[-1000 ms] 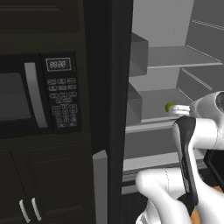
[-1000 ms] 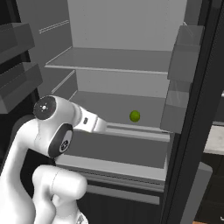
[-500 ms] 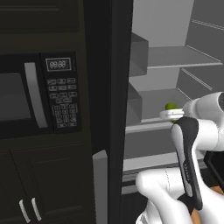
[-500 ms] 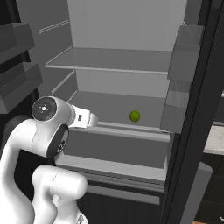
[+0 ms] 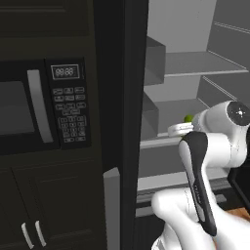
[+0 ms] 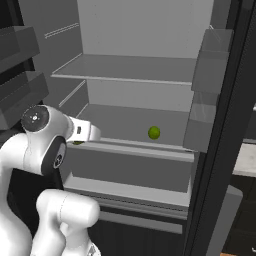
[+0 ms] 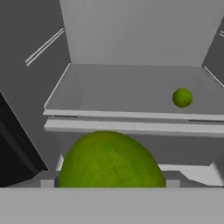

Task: Grab the limes from the fridge, place them in the blender, close the lid, and turn on the blender to create a marinade.

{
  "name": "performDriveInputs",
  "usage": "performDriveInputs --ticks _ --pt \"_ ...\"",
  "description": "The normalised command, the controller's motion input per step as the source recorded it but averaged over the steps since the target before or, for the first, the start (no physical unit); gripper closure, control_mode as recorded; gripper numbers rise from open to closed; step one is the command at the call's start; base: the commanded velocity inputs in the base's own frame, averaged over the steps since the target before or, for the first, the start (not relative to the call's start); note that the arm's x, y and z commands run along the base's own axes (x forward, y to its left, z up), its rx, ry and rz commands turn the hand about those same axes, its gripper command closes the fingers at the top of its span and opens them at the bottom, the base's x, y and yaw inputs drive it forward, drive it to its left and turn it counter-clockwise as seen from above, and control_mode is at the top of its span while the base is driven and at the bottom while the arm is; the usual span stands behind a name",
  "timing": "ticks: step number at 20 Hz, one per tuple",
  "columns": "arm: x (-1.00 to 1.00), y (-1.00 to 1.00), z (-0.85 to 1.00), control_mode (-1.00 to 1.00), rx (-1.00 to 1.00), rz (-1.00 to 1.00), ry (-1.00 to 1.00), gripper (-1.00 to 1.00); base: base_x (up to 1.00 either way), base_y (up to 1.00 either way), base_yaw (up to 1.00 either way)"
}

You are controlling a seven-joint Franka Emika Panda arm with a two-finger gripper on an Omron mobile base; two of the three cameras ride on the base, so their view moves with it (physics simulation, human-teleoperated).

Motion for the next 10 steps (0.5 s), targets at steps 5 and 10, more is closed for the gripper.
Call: performDriveInputs --ticks 5,10 --pt "0.00 0.06 0.05 -1.00 -0.05 -0.17 0.05 1.00 0.00 0.00 0.00" --pt "-0.03 -0.06 0.01 -1.00 0.00 -0.08 0.00 1.00 0.00 0.00 0.00"
